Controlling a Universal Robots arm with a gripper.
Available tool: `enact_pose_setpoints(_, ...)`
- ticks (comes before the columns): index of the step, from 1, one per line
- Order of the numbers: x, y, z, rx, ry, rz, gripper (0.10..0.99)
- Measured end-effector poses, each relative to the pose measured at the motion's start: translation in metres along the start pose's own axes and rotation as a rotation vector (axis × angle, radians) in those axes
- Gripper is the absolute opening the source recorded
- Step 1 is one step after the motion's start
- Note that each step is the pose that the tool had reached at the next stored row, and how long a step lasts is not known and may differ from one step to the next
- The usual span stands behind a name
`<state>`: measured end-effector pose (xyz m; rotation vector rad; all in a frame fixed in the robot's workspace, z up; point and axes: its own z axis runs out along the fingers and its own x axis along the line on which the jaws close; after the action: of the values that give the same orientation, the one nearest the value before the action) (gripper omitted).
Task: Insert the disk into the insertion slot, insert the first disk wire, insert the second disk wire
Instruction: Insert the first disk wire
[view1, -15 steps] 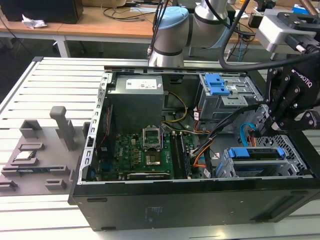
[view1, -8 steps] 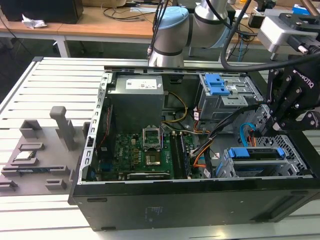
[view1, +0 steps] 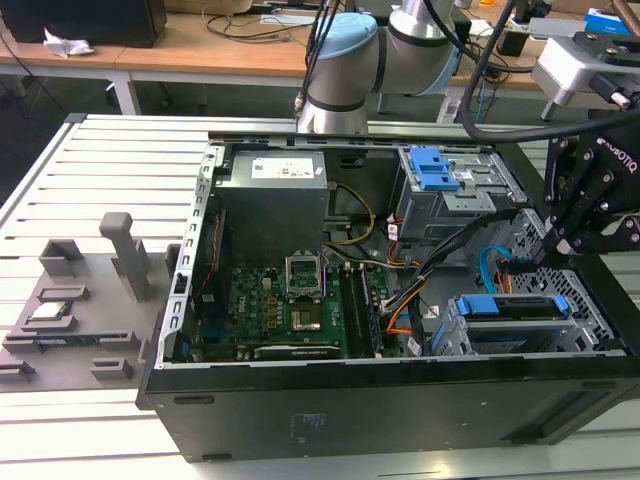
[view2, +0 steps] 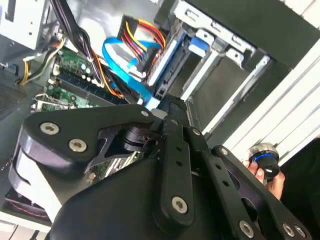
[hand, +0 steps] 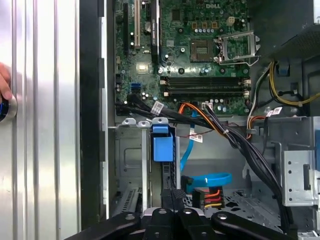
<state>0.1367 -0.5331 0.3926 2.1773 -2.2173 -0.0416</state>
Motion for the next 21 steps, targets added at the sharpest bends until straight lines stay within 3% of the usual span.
enact_pose_setpoints(4,-0.0136,-0.0096,0.0081,-0.002,0.0062,0.000,0.106)
enact_pose_setpoints(6,-0.0217,-0.0118,0.0173,-0.004,0.0066,0.000,0.106)
enact_pose_setpoints(10,-0.0236,-0.0147,0.0216,-0.004,0.0064,0.000,0.106)
enact_pose_setpoints(16,-0.0236,-0.0148,0.0216,-0.004,0.0067,0.000,0.114)
enact_pose_setpoints(20,-0.0236,-0.0148,0.0216,-0.004,0.0069,0.000,0.361)
enact_pose_setpoints(21,-0.0245,-0.0148,0.0220,-0.004,0.0074,0.000,0.361)
